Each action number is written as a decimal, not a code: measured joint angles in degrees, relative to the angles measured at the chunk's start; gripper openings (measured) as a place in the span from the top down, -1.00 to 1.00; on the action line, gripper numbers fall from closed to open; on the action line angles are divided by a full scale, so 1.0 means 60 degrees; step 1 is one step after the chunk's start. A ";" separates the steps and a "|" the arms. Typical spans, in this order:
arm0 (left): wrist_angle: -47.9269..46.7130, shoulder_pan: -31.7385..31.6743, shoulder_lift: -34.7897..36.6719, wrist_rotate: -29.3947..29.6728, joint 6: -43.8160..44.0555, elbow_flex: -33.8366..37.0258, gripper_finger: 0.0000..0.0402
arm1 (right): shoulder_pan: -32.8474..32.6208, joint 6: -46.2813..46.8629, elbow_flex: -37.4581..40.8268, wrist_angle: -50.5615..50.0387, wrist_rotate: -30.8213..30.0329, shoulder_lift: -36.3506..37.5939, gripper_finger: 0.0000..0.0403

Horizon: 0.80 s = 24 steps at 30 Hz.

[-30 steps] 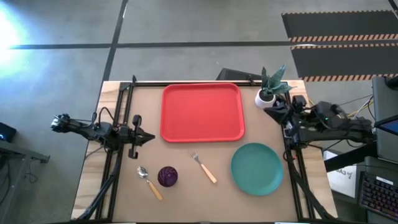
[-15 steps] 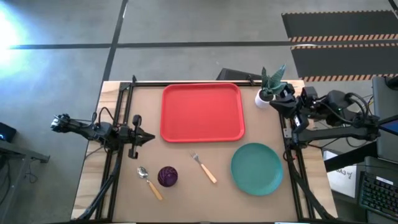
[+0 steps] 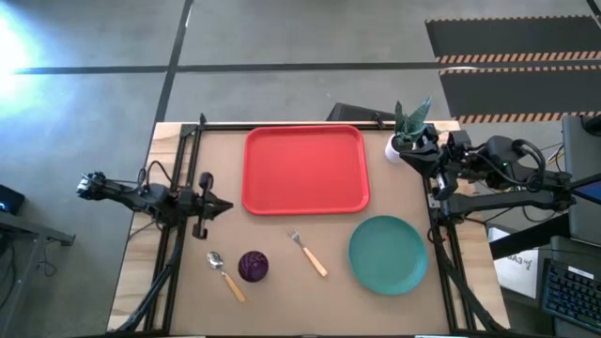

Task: Pick and place plate/cup/fork/spoon on tray
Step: Put the green plate on the orange tray

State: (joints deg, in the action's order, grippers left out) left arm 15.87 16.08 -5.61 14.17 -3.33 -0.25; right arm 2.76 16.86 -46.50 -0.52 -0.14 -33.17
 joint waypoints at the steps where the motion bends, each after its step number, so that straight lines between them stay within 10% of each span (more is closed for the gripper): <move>1: 0.0260 0.0003 0.0000 0.0000 0.0000 0.0000 1.00 | 0.0000 0.0000 0.0000 0.0000 -0.0001 0.0000 0.96; 24: 0.4324 0.0003 0.0001 -0.0043 0.0681 0.0004 1.00 | 0.0000 0.0007 0.0000 -0.0003 0.0004 0.0000 0.96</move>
State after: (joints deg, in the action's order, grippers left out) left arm 41.81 16.10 -5.60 13.92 0.75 -0.23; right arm 2.76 16.91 -46.50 -0.54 -0.12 -33.17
